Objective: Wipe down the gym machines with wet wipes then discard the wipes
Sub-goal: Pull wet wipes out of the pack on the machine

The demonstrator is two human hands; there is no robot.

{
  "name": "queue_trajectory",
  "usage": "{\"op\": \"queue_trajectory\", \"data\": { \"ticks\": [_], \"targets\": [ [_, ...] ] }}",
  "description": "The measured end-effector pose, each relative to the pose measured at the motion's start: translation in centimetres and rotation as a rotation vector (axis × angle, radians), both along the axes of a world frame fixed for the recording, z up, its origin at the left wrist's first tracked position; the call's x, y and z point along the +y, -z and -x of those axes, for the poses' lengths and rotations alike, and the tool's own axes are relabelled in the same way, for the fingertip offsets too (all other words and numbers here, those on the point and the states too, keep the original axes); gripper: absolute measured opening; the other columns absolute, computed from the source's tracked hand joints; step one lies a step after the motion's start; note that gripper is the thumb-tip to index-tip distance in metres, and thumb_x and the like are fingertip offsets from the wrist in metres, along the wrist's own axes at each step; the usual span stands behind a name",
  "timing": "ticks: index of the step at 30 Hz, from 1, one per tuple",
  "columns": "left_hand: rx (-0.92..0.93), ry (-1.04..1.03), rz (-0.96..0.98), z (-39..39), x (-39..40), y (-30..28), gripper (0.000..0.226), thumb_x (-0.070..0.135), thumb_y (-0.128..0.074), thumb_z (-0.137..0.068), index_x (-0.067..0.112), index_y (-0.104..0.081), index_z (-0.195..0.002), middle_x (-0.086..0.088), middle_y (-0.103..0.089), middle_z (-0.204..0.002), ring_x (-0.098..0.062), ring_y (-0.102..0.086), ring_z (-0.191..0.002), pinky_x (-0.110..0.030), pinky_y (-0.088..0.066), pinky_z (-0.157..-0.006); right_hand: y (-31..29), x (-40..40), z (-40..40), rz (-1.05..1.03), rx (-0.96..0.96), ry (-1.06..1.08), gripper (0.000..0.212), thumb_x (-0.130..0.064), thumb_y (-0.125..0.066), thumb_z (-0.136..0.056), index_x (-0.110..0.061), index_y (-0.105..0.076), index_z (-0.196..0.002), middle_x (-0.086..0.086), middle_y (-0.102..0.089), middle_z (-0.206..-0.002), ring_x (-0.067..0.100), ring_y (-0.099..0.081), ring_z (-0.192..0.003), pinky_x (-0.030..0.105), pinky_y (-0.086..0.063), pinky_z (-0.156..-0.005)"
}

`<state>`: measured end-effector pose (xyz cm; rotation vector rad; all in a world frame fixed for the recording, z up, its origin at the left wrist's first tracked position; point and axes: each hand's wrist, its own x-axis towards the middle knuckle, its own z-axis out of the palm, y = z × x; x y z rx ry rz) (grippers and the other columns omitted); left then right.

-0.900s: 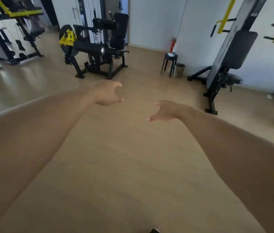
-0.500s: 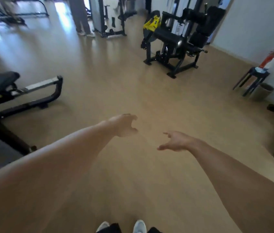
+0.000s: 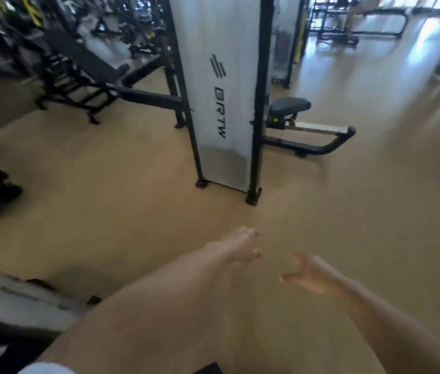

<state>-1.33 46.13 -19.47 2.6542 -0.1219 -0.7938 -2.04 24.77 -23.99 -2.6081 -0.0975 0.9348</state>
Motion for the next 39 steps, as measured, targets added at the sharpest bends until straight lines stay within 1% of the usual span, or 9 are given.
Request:
{"op": "queue_trajectory", "data": {
  "ticks": [5,9,12,19,22,27,30,34,39],
  "targets": [
    [-0.268,-0.079,0.078,0.8,7.5,-6.9,0.057,0.028,-0.058,-0.099,0.018,-0.039,-0.152,-0.004,-0.038,-0.157,-0.024,-0.037,-0.142,-0.042,-0.034,-0.117,-3.4,12.9,-4.9,-0.154,-0.142,-0.218,0.053,-0.037,-0.074,-0.086,-0.028,-0.059,-0.136,-0.005,-0.063,-0.13,0.019,-0.062,-0.116,0.032,-0.051,-0.095],
    [-0.516,-0.287,0.007,2.3,14.0,-12.2,0.054,0.028,-0.056,-0.099,0.018,-0.042,-0.15,-0.003,-0.042,-0.155,-0.024,-0.041,-0.14,-0.039,-0.036,-0.113,-5.0,22.9,-7.3,-0.235,-0.247,-0.458,0.08,-0.055,-0.071,-0.08,-0.027,-0.045,-0.151,0.002,-0.061,-0.138,0.024,-0.061,-0.124,0.04,-0.051,-0.101],
    [-0.536,-0.477,-0.057,5.2,19.1,-14.1,0.052,0.029,-0.056,-0.099,0.02,-0.044,-0.149,-0.004,-0.045,-0.153,-0.025,-0.041,-0.14,-0.039,-0.036,-0.113,-7.3,30.2,-6.5,-0.259,-0.263,-0.618,0.076,-0.036,-0.072,-0.091,-0.02,-0.035,-0.156,0.006,-0.059,-0.141,0.027,-0.057,-0.128,0.033,-0.046,-0.097],
    [-0.573,-0.877,-0.05,14.6,25.2,-15.5,0.055,0.028,-0.056,-0.101,0.014,-0.041,-0.151,-0.004,-0.04,-0.156,-0.02,-0.031,-0.147,-0.033,-0.027,-0.117,-9.8,42.5,-3.7,-0.537,-0.296,-0.836,0.066,-0.044,-0.077,-0.081,-0.027,-0.057,-0.141,-0.001,-0.068,-0.128,0.022,-0.065,-0.116,0.033,-0.05,-0.089],
    [-0.727,-0.917,-0.136,18.2,25.4,-16.9,0.052,0.031,-0.058,-0.099,0.02,-0.045,-0.148,0.002,-0.045,-0.152,-0.014,-0.035,-0.143,-0.035,-0.033,-0.116,-11.7,46.8,-1.2,-0.708,-0.272,-0.857,0.041,-0.033,-0.072,-0.092,-0.023,-0.064,-0.132,-0.006,-0.067,-0.118,0.017,-0.064,-0.103,0.028,-0.043,-0.081],
    [-1.188,-1.035,-0.295,24.4,24.5,-19.9,0.025,0.024,-0.065,-0.093,0.02,-0.067,-0.117,0.006,-0.065,-0.112,-0.011,-0.059,-0.103,-0.029,-0.05,-0.091,-18.1,51.4,5.2,-1.152,-0.275,-0.903,0.036,-0.024,-0.057,-0.102,-0.019,-0.06,-0.137,0.001,-0.066,-0.128,0.018,-0.066,-0.11,0.038,-0.053,-0.09],
    [-1.369,-1.2,-0.305,28.0,25.4,-19.8,0.009,0.028,-0.068,-0.093,0.019,-0.066,-0.094,0.008,-0.061,-0.082,-0.012,-0.057,-0.07,-0.036,-0.052,-0.065,-22.7,52.2,9.3,-1.368,-0.356,-0.873,0.04,-0.043,-0.046,-0.104,-0.029,-0.056,-0.14,0.0,-0.064,-0.129,0.016,-0.06,-0.117,0.043,-0.051,-0.099],
    [-1.494,-1.448,-0.348,32.0,27.2,-21.1,0.023,0.037,-0.065,-0.095,0.021,-0.061,-0.08,0.009,-0.059,-0.068,-0.014,-0.057,-0.064,-0.037,-0.051,-0.06,-30.1,53.2,13.8,-1.663,-0.508,-0.825,0.039,-0.038,-0.045,-0.107,-0.024,-0.054,-0.142,0.0,-0.058,-0.137,0.021,-0.054,-0.127,0.05,-0.045,-0.106],
    [-1.41,-1.588,-0.357,35.4,29.8,-22.9,0.018,0.045,-0.063,-0.094,0.028,-0.06,-0.088,0.014,-0.062,-0.076,-0.007,-0.058,-0.07,-0.026,-0.052,-0.065,-38.9,56.3,18.2,-1.565,-0.593,-0.999,0.051,-0.042,-0.055,-0.101,-0.025,-0.048,-0.148,0.0,-0.049,-0.15,0.017,-0.045,-0.138,0.041,-0.037,-0.116]
  ]
}}
